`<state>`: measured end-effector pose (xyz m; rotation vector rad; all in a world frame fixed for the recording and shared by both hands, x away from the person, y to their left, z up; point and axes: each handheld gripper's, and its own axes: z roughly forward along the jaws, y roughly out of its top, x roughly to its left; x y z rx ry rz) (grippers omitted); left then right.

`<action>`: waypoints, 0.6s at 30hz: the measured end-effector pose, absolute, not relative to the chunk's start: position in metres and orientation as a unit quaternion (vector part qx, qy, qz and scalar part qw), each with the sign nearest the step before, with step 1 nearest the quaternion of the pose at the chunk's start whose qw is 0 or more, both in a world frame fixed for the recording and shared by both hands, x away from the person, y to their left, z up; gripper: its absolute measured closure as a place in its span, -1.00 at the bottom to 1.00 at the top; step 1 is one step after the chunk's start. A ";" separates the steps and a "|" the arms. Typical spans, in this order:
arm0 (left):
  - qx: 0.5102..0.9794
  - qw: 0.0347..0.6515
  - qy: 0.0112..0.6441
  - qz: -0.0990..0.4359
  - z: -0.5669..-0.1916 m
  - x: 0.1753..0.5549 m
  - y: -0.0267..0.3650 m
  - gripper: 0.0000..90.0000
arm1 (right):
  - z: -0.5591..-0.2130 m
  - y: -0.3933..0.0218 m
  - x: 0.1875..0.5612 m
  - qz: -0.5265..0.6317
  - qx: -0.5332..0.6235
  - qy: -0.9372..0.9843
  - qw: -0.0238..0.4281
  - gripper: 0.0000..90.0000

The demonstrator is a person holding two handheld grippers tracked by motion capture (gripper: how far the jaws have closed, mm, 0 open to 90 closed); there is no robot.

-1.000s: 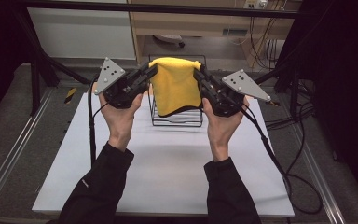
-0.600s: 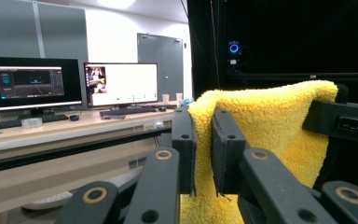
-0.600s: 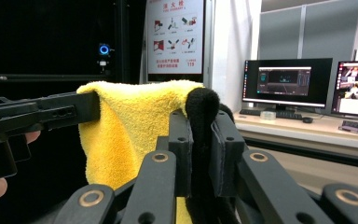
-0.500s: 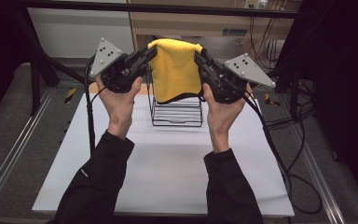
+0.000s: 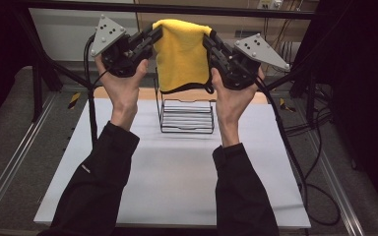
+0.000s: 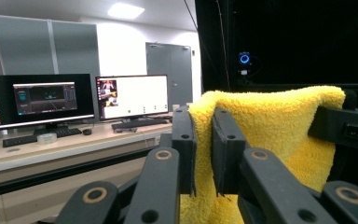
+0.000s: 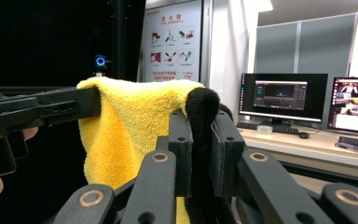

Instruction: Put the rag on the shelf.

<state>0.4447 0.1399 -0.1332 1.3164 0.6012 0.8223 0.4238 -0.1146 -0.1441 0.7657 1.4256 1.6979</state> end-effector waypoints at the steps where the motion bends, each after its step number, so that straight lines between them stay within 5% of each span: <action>1: 0.584 0.673 0.269 0.366 -0.132 0.447 0.140 0.80 | -0.143 -0.114 0.425 0.667 0.300 0.560 0.389 0.80; 18: 0.585 0.659 0.269 0.388 -0.111 0.482 0.135 0.80 | -0.125 -0.115 0.459 0.668 0.296 0.558 0.394 0.80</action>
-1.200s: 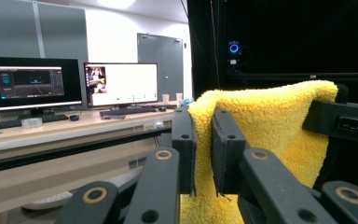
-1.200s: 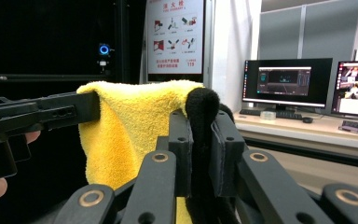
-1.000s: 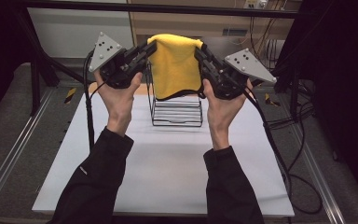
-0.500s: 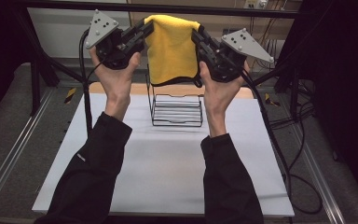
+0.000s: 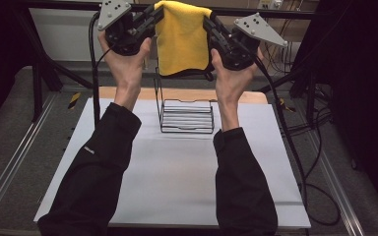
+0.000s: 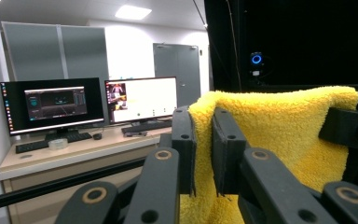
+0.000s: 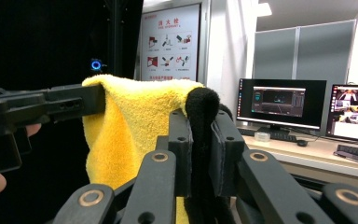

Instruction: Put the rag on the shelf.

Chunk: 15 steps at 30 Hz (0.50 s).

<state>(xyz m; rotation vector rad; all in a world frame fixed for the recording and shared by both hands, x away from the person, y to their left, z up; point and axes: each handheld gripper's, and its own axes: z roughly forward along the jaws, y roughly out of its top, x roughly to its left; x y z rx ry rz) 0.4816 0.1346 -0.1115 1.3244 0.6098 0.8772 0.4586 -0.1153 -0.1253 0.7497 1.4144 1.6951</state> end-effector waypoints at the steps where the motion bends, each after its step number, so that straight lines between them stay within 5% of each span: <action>1: 0.585 0.659 0.269 0.389 -0.111 0.484 0.134 0.80 | -0.125 -0.115 0.461 0.667 0.297 0.558 0.394 0.80; 15: 0.591 0.646 0.280 0.393 -0.112 0.520 0.138 0.80 | -0.126 -0.109 0.497 0.661 0.302 0.566 0.389 0.80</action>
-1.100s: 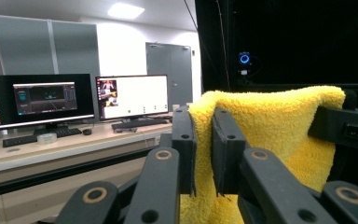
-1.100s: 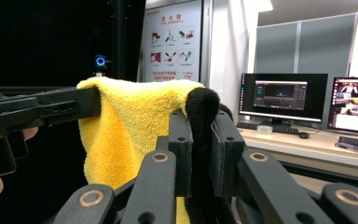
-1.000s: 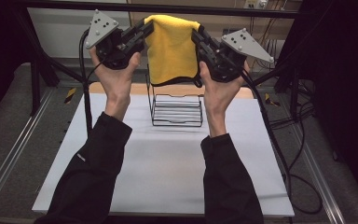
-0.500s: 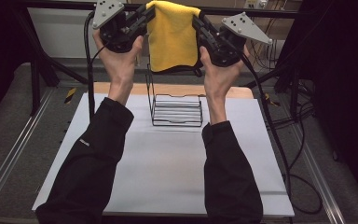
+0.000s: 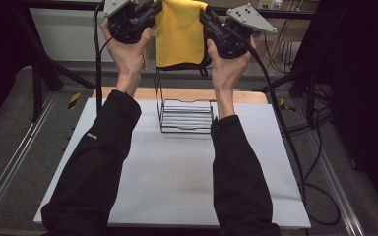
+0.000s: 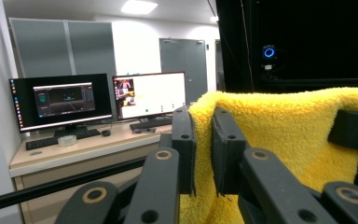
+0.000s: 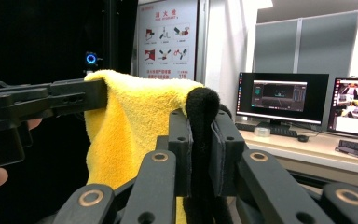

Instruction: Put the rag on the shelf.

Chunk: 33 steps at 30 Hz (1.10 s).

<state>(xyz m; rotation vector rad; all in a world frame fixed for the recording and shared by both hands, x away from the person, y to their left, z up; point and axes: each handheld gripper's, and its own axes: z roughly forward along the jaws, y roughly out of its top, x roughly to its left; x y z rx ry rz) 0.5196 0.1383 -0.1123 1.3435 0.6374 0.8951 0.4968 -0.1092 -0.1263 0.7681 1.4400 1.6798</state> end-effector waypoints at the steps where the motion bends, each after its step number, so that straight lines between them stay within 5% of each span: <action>1: 0.594 0.646 0.281 0.389 -0.114 0.522 0.138 0.80 | -0.128 -0.109 0.498 0.659 0.303 0.568 0.389 0.80; 33: 0.665 0.604 0.274 0.345 -0.192 0.532 0.131 0.79 | -0.209 -0.129 0.511 0.628 0.349 0.602 0.348 0.79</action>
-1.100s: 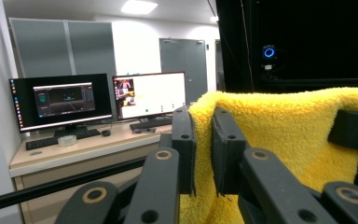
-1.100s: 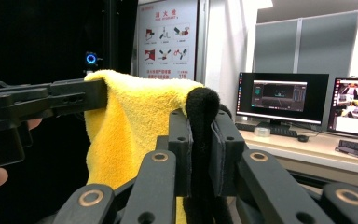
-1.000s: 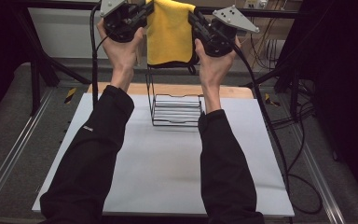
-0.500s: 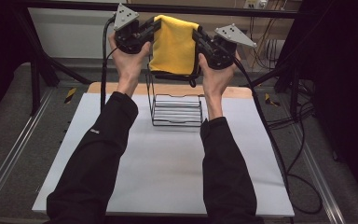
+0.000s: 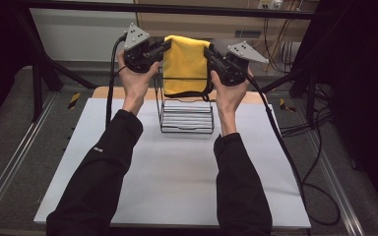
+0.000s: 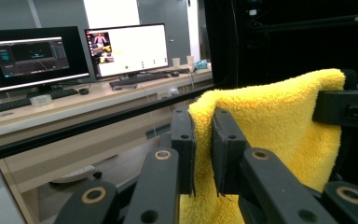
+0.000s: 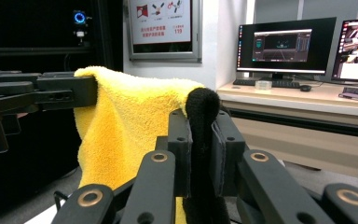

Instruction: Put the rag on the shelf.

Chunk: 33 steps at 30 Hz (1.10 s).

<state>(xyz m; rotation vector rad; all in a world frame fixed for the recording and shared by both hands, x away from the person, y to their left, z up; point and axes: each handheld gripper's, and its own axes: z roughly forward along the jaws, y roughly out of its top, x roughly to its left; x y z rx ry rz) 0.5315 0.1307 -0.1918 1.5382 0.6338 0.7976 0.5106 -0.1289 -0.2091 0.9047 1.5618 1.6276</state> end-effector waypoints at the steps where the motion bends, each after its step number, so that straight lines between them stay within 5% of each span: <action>1: 0.664 0.606 0.274 0.342 -0.193 0.530 0.131 0.79 | -0.210 -0.129 0.510 0.627 0.349 0.603 0.347 0.79; 33: 0.726 0.572 0.230 0.306 -0.208 0.481 0.139 0.77 | -0.229 -0.142 0.469 0.598 0.312 0.658 0.335 0.75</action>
